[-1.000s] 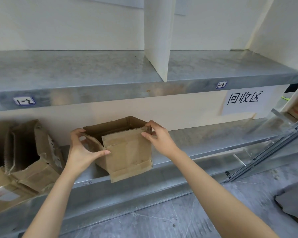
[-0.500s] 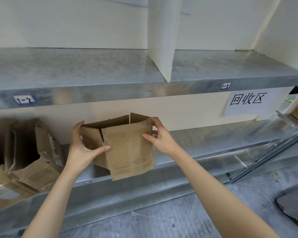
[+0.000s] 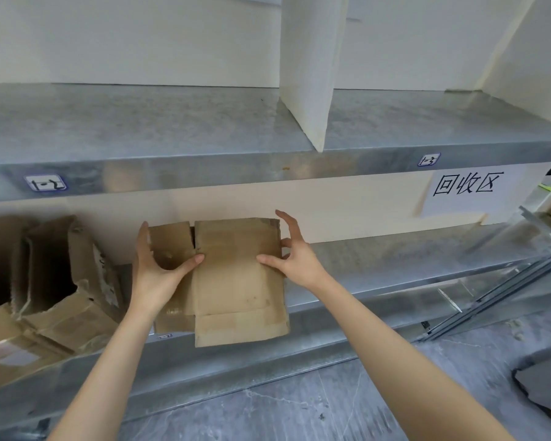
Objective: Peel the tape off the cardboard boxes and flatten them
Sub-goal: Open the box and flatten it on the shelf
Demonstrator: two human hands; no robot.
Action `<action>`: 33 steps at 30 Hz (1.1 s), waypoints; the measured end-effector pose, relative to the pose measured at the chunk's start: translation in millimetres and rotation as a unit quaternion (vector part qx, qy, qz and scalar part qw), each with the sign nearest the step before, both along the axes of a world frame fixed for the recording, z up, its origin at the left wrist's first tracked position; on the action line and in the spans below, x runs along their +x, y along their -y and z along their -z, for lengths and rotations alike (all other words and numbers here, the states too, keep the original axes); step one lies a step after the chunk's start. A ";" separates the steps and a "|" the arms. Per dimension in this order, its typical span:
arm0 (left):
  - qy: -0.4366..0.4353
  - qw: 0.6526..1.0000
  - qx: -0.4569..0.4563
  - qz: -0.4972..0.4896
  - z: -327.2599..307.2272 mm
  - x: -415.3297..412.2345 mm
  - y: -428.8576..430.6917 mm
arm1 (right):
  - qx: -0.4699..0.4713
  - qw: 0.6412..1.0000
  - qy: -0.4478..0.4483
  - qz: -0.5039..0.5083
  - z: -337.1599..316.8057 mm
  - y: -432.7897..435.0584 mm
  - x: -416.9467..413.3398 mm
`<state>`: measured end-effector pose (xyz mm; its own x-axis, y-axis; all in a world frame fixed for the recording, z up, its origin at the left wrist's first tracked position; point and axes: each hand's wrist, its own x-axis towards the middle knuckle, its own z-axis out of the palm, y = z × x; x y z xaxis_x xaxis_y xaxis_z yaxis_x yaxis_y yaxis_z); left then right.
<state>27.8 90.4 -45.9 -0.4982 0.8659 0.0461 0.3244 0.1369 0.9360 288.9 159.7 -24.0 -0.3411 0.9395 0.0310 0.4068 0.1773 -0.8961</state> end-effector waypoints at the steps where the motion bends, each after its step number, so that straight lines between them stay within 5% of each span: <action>1: 0.005 1.000 -0.006 -0.001 0.7 0.4 0.0 | -0.007 1.000 -0.004 0.009 3.3 0.0 -1.3; 11: -0.040 0.995 -0.069 0.056 30.5 10.6 20.0 | -0.084 0.990 0.043 0.107 54.0 0.3 -22.7; 20: -0.165 0.980 -0.032 0.109 32.1 37.7 67.9 | -0.026 0.991 0.074 0.105 61.3 -5.0 -41.8; 28: -0.334 0.926 -0.033 0.172 56.0 50.0 85.7 | -0.093 0.996 0.013 0.010 46.1 11.8 -6.9; 33: -0.343 0.926 -0.038 0.153 59.9 51.5 84.9 | -0.121 0.990 0.011 -0.074 36.2 42.8 22.9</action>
